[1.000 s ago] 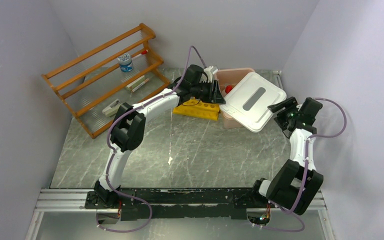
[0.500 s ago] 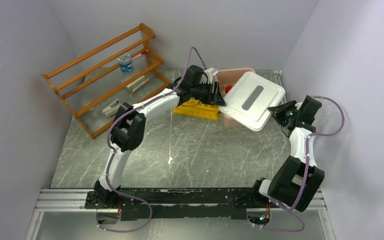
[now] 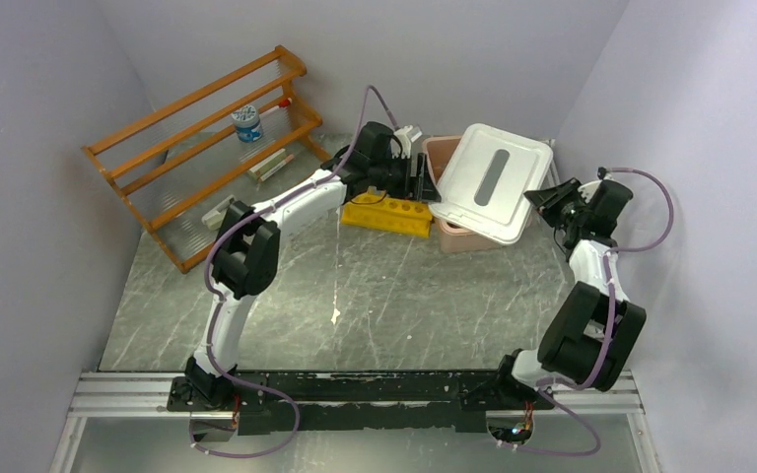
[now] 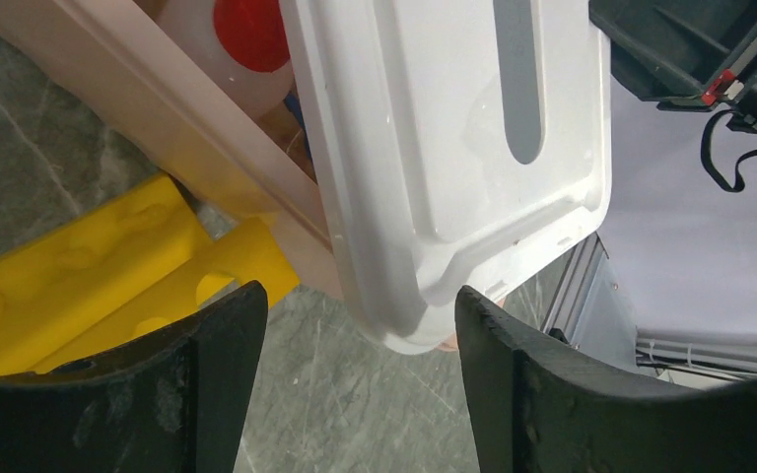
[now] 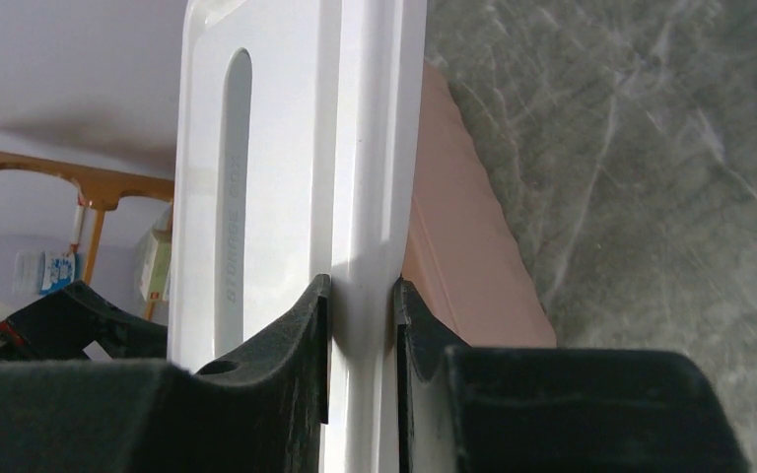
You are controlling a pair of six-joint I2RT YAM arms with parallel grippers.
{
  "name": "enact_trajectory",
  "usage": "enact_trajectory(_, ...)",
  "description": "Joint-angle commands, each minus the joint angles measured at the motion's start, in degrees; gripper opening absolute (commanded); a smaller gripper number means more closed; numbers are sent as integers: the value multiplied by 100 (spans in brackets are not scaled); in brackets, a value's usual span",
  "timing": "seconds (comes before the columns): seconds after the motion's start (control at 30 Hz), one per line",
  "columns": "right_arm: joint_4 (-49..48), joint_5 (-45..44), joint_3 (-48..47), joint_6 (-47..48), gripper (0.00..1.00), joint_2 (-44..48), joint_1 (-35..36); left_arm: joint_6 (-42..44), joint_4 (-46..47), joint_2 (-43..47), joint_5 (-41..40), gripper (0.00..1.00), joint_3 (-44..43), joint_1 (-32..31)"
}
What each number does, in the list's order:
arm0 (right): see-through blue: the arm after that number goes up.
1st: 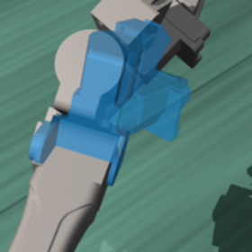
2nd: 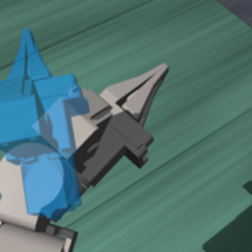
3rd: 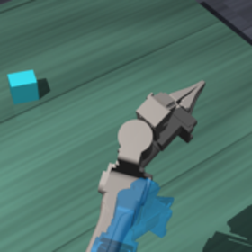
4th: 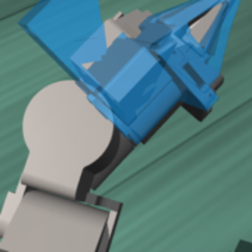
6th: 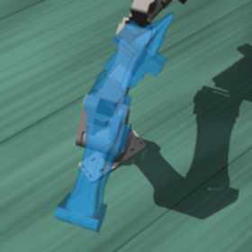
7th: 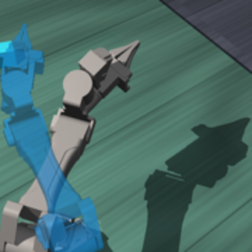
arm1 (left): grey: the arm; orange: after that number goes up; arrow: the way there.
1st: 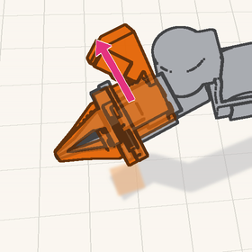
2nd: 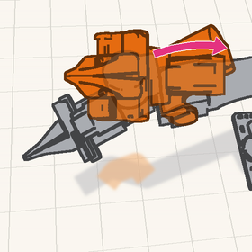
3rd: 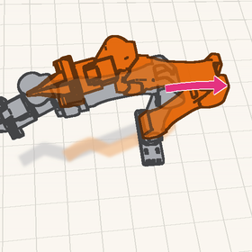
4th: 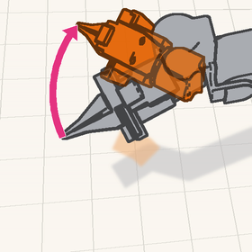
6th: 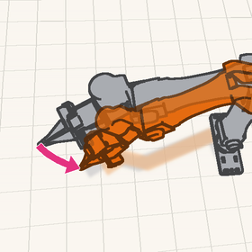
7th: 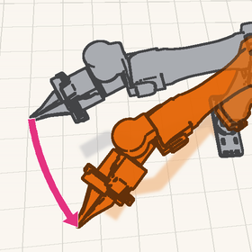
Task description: Organize the chemistry lab equipment
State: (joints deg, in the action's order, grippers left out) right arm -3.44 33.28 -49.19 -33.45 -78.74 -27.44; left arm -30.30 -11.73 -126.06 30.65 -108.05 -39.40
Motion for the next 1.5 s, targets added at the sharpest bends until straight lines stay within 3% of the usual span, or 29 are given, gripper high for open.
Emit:
enact_trajectory(0.0, -807, 443, -222, 301, 6, -328, 148, -2, 150, 122, 78, 74, -34, 51)
enact_trajectory(0.23, -1044, 649, -461, 495, 16, -943, 321, 52, 35, -123, 99, 71, -153, 59)
enact_trajectory(0.33, -964, 366, -541, 436, 31, -996, 353, 32, 6, -181, 118, 65, -57, 55)
enact_trajectory(0.47, -669, -646, -421, 358, 59, -615, 439, -75, 73, -148, 215, 56, 82, 57)
enact_trajectory(0.6, -219, -1574, -260, 437, 71, -91, 537, -60, 31, -106, 228, 54, 135, 56)
enact_trajectory(0.83, 309, -2254, 126, 370, 73, 875, 732, -377, 264, 47, 479, 56, 294, 47)
enact_trajectory(0.97, 878, -2158, 236, 189, 74, 1098, 744, -663, 718, 423, 308, 60, 851, 38)
enact_trajectory(1.13, 1831, -2048, 110, 280, 74, 1146, 794, -1077, 1447, 814, 266, 58, 1496, 7)
enact_trajectory(1.47, 2871, -1724, 40, 181, 73, 1499, 1095, -1211, 1448, 736, 197, 55, 1277, -57)
